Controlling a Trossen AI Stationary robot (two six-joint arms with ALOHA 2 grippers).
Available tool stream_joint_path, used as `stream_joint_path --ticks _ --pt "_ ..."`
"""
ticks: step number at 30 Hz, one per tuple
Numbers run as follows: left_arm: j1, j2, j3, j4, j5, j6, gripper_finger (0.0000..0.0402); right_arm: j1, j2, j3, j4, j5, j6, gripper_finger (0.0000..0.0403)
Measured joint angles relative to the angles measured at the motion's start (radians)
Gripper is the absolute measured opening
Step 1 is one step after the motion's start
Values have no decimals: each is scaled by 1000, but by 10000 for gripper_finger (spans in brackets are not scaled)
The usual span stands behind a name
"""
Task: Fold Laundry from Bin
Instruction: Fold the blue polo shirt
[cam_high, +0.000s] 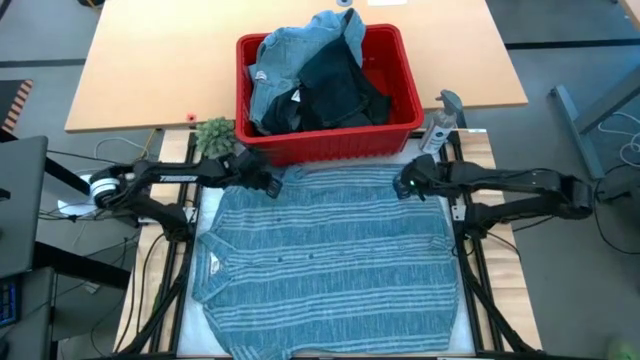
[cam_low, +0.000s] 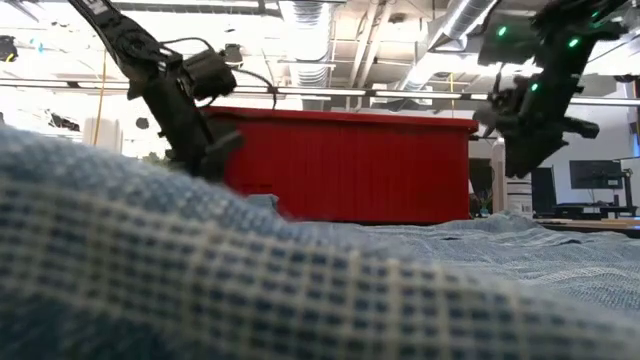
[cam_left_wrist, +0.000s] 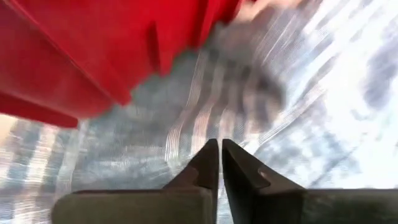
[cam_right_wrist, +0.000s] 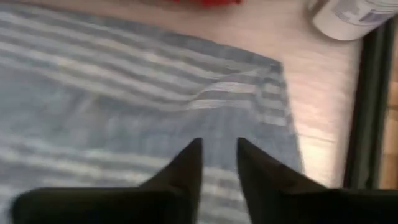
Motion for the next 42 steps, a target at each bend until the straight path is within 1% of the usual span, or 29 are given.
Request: stream_joint_path --ticks 3,5,7,10,13,16,19,22,26,31,37,40,42 --pt "2 -84 0 -8 2 -6 45 -96 47 0 30 -4 -43 207" --pt "5 -130 0 -26 -4 -17 67 -152 82 0 62 -11 -70 242" --pt "10 -159 0 -56 -21 -32 88 -205 124 0 108 -16 -110 266" --pt "16 -171 0 -90 -28 -40 115 -275 183 0 191 -67 -170 281" --pt "16 -170 0 -110 -23 -61 132 -311 249 0 226 -104 -214 283" --pt "16 -163 0 -122 -37 -71 140 -330 320 0 227 -79 -254 283" --pt "16 -148 0 -132 -58 -71 142 -353 391 0 271 -58 -291 284" --pt "16 -114 0 -134 -72 -71 142 -378 451 6 302 -62 -315 284" --pt "16 -44 0 -134 -74 -71 142 -394 506 7 301 -73 -316 284" --pt "20 50 0 -130 -107 -92 142 -397 507 7 300 -95 -319 284" --pt "24 159 3 -98 -84 -117 141 -398 462 2 294 -129 -370 279" --pt "26 202 6 -68 -48 -126 128 -397 452 1 290 -153 -380 251" --pt "26 214 6 -63 -34 -138 106 -396 454 1 288 -166 -383 212"
